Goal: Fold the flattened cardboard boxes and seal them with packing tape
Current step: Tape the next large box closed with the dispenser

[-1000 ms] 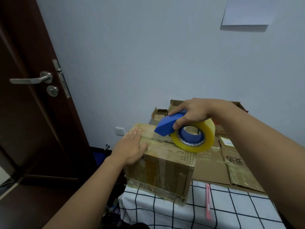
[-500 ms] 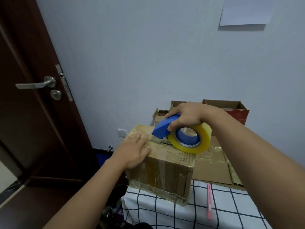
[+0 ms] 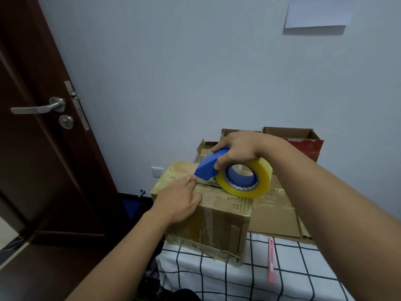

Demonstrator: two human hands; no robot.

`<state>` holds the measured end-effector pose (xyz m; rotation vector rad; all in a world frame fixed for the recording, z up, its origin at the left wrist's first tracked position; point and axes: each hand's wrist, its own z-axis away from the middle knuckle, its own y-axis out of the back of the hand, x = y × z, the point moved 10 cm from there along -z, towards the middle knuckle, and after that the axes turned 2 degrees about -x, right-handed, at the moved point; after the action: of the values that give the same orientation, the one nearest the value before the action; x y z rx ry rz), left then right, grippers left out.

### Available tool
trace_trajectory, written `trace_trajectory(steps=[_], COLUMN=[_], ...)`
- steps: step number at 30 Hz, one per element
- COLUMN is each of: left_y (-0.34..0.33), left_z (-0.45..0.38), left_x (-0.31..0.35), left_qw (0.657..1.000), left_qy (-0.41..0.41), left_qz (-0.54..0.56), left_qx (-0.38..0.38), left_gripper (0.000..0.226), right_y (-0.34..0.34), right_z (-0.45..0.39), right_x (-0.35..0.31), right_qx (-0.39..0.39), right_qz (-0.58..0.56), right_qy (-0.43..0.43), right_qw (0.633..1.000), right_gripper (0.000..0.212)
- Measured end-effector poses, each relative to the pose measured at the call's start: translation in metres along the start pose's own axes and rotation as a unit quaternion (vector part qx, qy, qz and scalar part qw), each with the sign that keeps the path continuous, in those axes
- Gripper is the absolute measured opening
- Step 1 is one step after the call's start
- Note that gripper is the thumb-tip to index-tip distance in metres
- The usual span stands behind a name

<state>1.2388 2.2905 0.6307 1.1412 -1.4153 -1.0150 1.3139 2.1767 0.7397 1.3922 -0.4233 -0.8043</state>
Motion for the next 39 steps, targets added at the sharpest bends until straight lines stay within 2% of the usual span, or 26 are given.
trace_trajectory(steps=[2,6,10,20,27,31,34,37,39], left_y=[0.005,0.004,0.007,0.009,0.004,0.007,0.004,-0.006,-0.010], left_z=[-0.001,-0.001,-0.001,-0.002,-0.005,-0.008,-0.012,-0.018,-0.020], left_x=[0.004,0.011,0.008,0.009,0.005,0.010,0.018,0.011,0.007], left_qw=[1.000,0.999,0.998,0.997,0.998,0.999,0.997,0.998,0.997], left_qy=[-0.001,-0.021,-0.014,-0.017,-0.009,-0.036,-0.071,-0.044,-0.040], left_qz=[0.014,0.013,0.046,0.065,0.064,0.030,0.004,0.013,0.008], left_qx=[0.013,0.024,0.040,0.024,0.014,0.024,-0.005,-0.047,-0.060], left_gripper=[0.043,0.048,0.044,0.040,0.046,0.061,0.063,0.059,0.071], right_y=[0.000,-0.001,0.001,0.007,0.006,0.008,0.005,0.003,0.005], right_z=[0.000,0.002,0.005,0.020,0.022,0.022,0.019,0.016,0.016], right_x=[-0.001,-0.001,0.000,0.014,0.016,0.014,0.012,0.007,0.006], right_qx=[-0.001,-0.006,-0.016,-0.043,-0.059,-0.037,-0.031,-0.036,-0.033], right_qz=[0.002,0.005,0.006,0.002,0.000,-0.001,0.006,0.008,0.012], right_qy=[-0.001,-0.002,-0.009,-0.039,-0.045,-0.040,-0.037,-0.033,-0.032], right_qw=[1.000,1.000,1.000,0.998,0.997,0.999,0.999,0.999,0.999], right_gripper=[0.058,0.057,0.057,0.058,0.058,0.057,0.059,0.058,0.056])
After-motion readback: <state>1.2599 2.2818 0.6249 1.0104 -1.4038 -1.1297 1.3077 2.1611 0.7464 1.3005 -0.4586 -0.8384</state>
